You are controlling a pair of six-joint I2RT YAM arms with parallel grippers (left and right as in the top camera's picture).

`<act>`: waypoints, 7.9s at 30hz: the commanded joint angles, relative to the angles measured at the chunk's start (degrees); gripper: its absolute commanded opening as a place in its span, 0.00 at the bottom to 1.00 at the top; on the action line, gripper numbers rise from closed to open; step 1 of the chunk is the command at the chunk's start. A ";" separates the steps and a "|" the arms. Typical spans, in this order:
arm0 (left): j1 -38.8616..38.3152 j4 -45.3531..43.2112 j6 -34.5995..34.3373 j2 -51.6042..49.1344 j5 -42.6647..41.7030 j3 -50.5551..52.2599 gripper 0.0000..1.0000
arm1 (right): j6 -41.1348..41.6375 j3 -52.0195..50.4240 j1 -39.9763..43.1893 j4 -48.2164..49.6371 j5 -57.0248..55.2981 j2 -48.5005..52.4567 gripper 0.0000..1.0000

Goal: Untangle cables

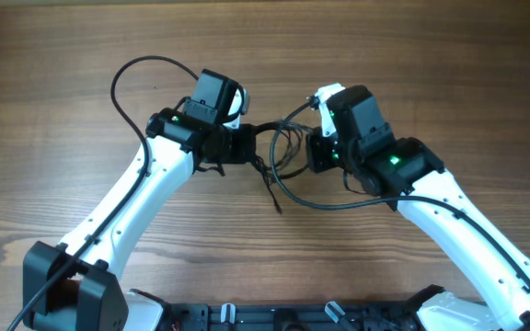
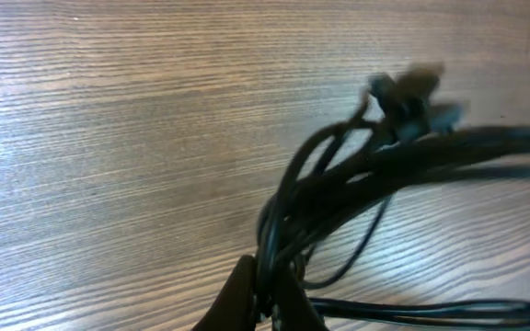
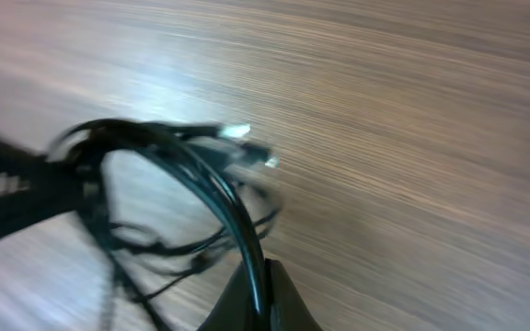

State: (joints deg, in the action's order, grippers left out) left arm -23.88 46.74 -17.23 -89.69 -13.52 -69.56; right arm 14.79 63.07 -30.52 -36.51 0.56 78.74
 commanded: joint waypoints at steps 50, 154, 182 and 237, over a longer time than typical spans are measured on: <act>20.92 11.28 0.35 14.25 -5.99 -0.52 0.70 | -5.16 1.42 9.49 29.64 71.19 -0.52 0.04; -4.72 -3.34 7.82 5.53 -3.21 -0.44 0.53 | 1.70 1.42 18.12 26.77 70.18 -0.52 0.04; -4.87 -10.91 12.57 7.39 -2.93 -0.42 0.43 | 3.13 1.42 18.10 26.45 73.57 -0.52 0.04; 11.23 -1.53 0.26 3.26 -2.08 -0.37 0.04 | 15.87 1.31 18.12 0.57 9.20 2.47 0.36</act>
State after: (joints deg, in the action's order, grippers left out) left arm -14.63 43.75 -15.86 -88.01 -15.70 -69.71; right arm 25.78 63.90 -12.47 -33.08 25.56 79.15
